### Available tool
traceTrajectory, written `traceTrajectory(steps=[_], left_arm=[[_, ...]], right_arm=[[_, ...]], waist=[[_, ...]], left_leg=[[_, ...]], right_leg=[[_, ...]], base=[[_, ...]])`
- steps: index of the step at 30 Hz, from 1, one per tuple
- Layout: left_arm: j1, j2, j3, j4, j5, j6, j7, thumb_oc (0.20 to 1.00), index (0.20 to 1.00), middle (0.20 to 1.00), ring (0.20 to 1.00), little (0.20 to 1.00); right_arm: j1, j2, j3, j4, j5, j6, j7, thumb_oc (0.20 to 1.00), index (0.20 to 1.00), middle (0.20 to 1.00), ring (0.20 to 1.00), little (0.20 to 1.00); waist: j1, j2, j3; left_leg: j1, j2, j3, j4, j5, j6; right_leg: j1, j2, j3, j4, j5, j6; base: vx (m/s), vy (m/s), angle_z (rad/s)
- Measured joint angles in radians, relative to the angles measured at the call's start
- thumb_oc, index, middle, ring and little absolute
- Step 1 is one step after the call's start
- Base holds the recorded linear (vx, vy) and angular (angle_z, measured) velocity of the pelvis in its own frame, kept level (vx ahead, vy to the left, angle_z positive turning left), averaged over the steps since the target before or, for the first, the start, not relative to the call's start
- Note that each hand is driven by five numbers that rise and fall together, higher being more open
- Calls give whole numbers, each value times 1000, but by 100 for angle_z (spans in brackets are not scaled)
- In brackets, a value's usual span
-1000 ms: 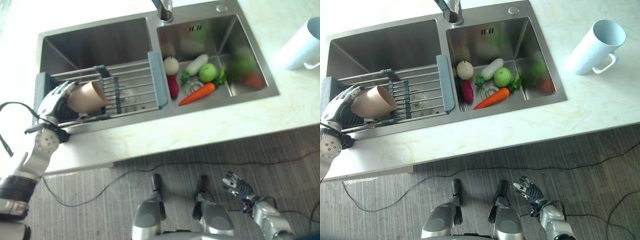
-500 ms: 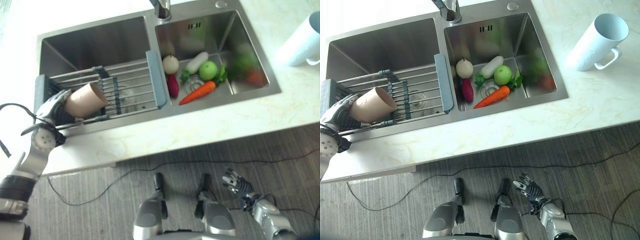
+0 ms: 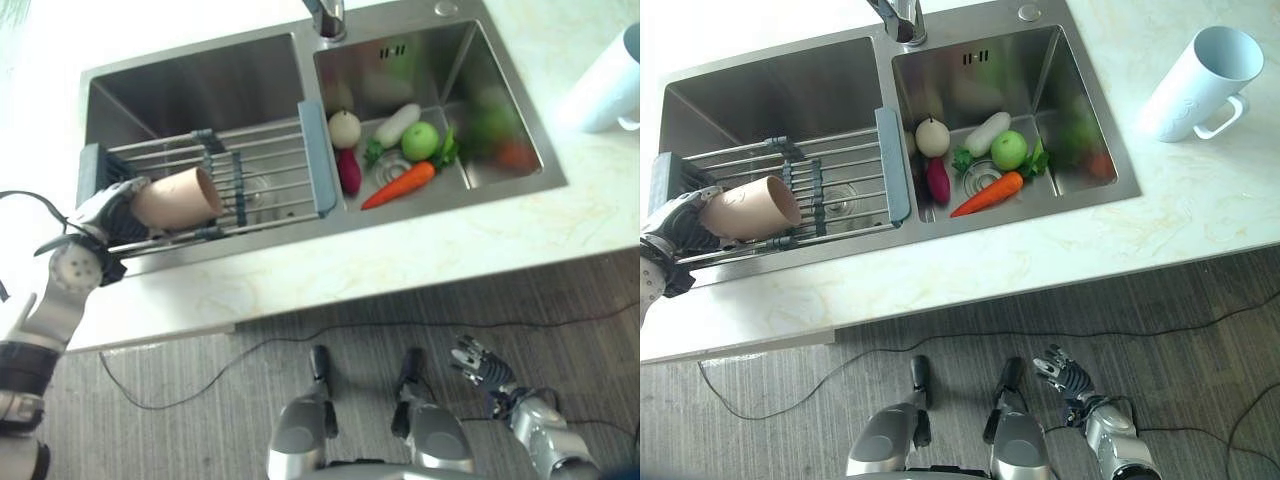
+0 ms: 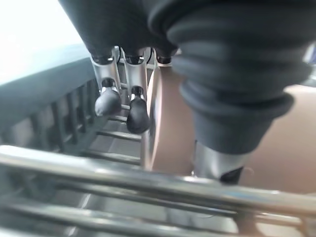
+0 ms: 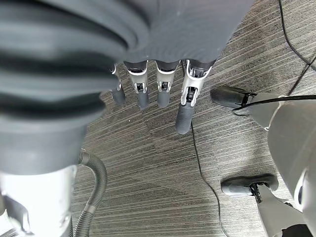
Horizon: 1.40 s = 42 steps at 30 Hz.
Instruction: Place the dishes in the dishwasher.
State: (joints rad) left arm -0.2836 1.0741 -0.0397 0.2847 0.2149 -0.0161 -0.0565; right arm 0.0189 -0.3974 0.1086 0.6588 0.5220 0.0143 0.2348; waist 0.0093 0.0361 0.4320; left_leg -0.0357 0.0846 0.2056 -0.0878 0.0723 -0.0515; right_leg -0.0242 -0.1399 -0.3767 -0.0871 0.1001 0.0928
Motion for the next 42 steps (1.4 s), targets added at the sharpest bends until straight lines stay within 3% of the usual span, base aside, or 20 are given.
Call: traceTrajectory(steps=[6, 10, 14, 20, 26, 29, 37, 42], left_arm=[[38, -34, 10, -39, -4, -76, 120, 200, 200, 200, 200, 200], [73, -82, 36, -88, -18, -167, 290, 200, 200, 200, 200, 200], [120, -210, 161, -158, -18, -268, 504, 200, 200, 200, 200, 200], [143, -425, 168, -236, -20, -372, 657, 200, 200, 200, 200, 200], [177, -497, 168, -301, 2, -459, 732, 200, 200, 200, 200, 200], [272, -570, 195, -324, -15, -500, 752, 200, 200, 200, 200, 200], [402, -628, 270, -324, -96, -503, 801, 200, 200, 200, 200, 200], [404, -629, 302, -336, -121, -494, 794, 200, 200, 200, 200, 200]], right_arm=[[1, 3, -1, 0, 0, -2, -1, 1000, 1000, 1000, 1000, 1000], [1, 24, 1, 0, 0, -7, -3, 1000, 1000, 1000, 1000, 1000], [15, 59, 2, 1, 0, -25, -9, 1000, 1000, 1000, 1000, 1000], [43, 109, 31, 39, -1, -42, -19, 1000, 1000, 1000, 1000, 1000], [75, 154, 36, 62, 0, -47, -30, 1000, 1000, 1000, 1000, 1000], [100, 173, 35, 99, 0, -45, -36, 1000, 1000, 1000, 1000, 1000], [52, 167, 33, 249, -33, 5, -35, 1000, 1000, 1000, 1000, 1000], [-4, 149, 45, 375, -112, 46, -37, 1000, 1000, 1000, 1000, 1000]], waist=[[-1, -1, -1], [0, -3, -1], [2, -6, -6], [12, -41, -68], [26, -56, -129], [28, -39, -203], [112, 1, -286], [180, 31, -304]], left_leg=[[1, 0, -3, 0, 0, 0], [5, 0, -8, 0, 2, 2], [27, 1, -12, 0, 1, 1], [37, 1, -14, 0, 3, -1], [54, 0, -22, 0, 4, -2], [79, 0, -33, -7, -12, -14], [135, 11, -91, 0, -5, -7], [144, 32, -142, 0, 13, -34]], right_leg=[[3, 0, -4, 0, 0, 0], [10, 0, -12, 0, 0, 0], [35, 0, -16, 0, -1, 1], [46, 2, -18, 0, -1, 1], [68, 0, -24, 0, -3, 3], [106, -1, -39, 0, -16, 4], [189, 21, -79, -1, -58, 12], [229, 51, -111, -1, -77, -6]], base=[[-1, -2, 1], [5, -24, 5], [41, -50, 3], [22, -52, 1], [56, -86, 5], [70, -185, 13], [23, -252, 17], [-11, -284, 28]])
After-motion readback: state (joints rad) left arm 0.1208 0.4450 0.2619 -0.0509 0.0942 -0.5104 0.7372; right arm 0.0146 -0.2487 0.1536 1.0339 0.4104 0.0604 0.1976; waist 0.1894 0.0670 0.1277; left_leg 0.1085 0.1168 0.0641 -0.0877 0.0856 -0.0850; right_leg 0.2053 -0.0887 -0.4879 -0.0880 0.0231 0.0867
